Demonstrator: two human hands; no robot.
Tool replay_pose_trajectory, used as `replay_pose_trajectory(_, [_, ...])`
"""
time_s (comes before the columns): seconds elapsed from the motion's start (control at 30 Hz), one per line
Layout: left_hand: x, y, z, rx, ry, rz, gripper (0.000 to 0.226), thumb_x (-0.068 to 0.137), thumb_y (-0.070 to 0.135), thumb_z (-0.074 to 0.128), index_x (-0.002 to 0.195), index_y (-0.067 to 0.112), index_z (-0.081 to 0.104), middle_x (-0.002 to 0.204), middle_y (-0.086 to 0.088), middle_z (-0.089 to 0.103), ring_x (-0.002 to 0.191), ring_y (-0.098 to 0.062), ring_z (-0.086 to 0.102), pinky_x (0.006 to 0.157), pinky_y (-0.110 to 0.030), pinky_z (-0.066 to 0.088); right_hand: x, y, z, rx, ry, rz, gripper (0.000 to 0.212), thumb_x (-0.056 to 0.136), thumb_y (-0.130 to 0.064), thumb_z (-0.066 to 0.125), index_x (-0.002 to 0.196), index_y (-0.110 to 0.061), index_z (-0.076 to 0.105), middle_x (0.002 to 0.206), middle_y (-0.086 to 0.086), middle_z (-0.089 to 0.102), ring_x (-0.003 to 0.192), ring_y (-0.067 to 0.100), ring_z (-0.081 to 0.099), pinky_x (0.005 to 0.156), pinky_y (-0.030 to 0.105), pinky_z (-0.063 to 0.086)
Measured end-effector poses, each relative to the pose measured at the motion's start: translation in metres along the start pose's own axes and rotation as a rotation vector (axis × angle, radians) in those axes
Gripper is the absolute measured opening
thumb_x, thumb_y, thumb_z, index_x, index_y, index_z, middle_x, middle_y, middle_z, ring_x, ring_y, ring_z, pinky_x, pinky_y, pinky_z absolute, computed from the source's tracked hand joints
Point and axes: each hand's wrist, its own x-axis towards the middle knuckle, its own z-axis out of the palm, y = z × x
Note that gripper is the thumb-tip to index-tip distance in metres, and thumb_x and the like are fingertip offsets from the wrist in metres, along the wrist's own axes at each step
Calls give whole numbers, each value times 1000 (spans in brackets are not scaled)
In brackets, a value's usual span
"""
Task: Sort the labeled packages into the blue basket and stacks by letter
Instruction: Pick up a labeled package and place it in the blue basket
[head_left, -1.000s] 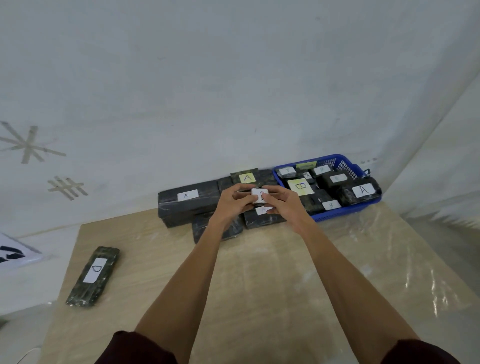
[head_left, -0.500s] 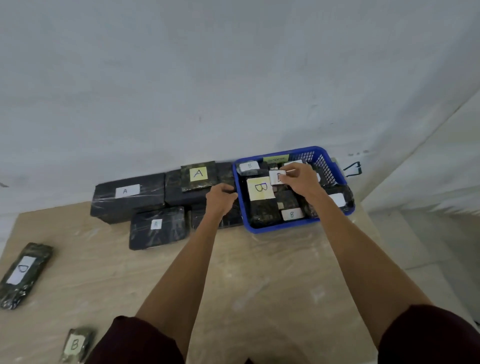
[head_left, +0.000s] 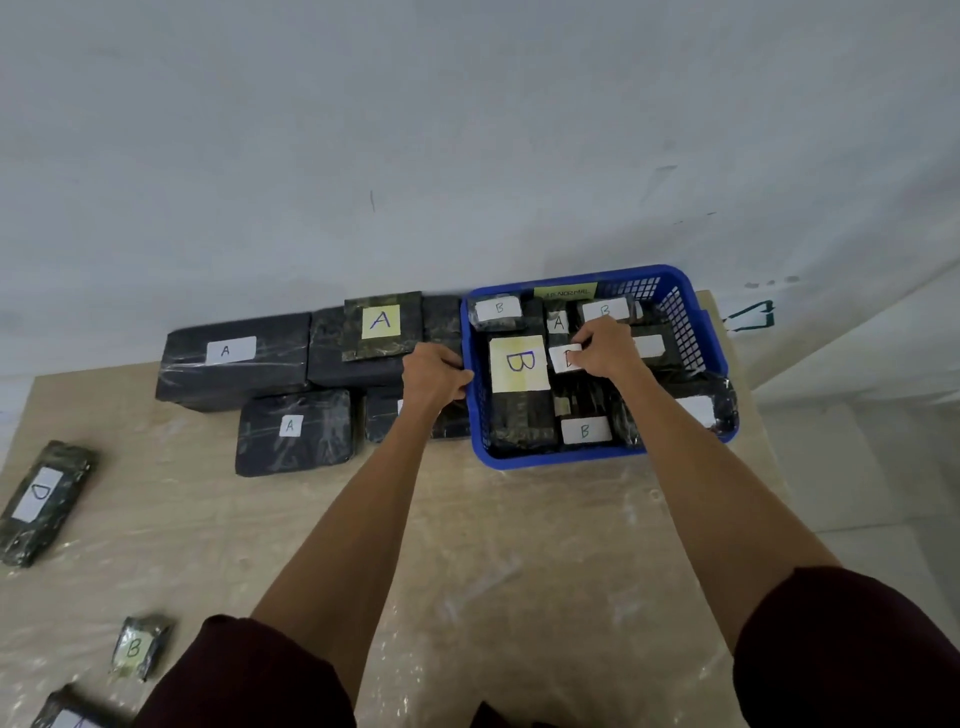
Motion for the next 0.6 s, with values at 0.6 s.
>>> replay_pose_trajectory(0.6, [2,2,-4,-77,-47,-50,19,84,-3,78,76,9,66,93,-15,72,72,-22,73,66,-30,63,-4,1,4,61,-41,-18,46,87,-15,78,127,1,62,128,20,62,110,32,63,96,40,53])
